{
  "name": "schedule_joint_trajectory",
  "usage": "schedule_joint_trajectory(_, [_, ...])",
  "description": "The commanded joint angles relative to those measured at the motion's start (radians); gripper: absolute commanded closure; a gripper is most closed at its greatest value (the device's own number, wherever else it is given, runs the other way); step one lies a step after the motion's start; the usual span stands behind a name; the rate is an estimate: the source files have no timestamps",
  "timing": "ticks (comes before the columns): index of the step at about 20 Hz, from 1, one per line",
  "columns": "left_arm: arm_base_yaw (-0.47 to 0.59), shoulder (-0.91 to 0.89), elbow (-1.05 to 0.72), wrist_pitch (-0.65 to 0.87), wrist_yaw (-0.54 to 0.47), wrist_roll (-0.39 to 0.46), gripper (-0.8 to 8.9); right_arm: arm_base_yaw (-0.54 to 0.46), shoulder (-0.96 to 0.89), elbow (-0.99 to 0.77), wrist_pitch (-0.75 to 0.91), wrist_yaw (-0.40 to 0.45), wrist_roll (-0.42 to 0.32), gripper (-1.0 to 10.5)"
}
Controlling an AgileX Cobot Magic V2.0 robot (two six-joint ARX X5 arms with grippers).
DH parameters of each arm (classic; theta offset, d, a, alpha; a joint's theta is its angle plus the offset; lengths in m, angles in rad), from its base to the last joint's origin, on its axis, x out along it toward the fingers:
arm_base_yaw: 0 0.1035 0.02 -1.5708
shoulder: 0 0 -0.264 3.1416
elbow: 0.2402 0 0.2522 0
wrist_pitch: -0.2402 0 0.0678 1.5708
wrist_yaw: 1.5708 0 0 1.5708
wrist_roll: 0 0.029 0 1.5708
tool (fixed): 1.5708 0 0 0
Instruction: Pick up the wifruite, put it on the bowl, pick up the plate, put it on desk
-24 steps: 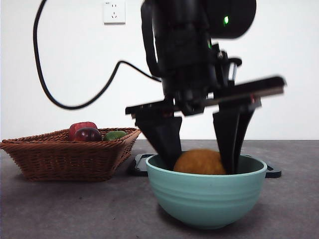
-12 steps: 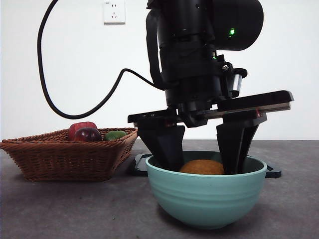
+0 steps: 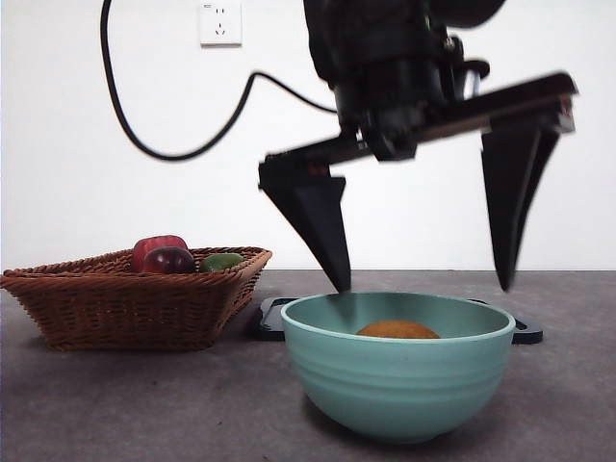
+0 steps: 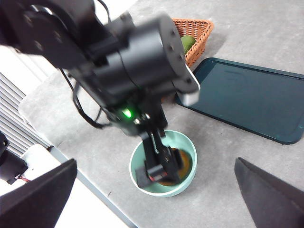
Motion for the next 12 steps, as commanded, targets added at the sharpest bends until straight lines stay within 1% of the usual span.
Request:
schedule_joint_trajectory(1, [-0.013, -0.052, 0.029, -0.032, -0.037, 0.031, 1.83, 0.005, 0.001, 0.019, 0.007, 0.000, 0.001, 3.5])
schedule_joint_trajectory(4, [-0.013, -0.153, 0.029, -0.085, -0.082, 0.055, 1.85, 0.005, 0.001, 0.019, 0.018, 0.000, -0.001, 3.5])
schedule_joint_trajectory(9, [-0.013, -0.379, 0.029, -0.158, -0.097, 0.098, 1.88, 0.005, 0.001, 0.019, 0.022, 0.000, -0.001, 3.5])
schedule_joint_trajectory(12, [-0.013, -0.521, 0.029, -0.202, -0.202, 0.107, 1.88, 0.005, 0.001, 0.019, 0.022, 0.000, 0.000, 3.5])
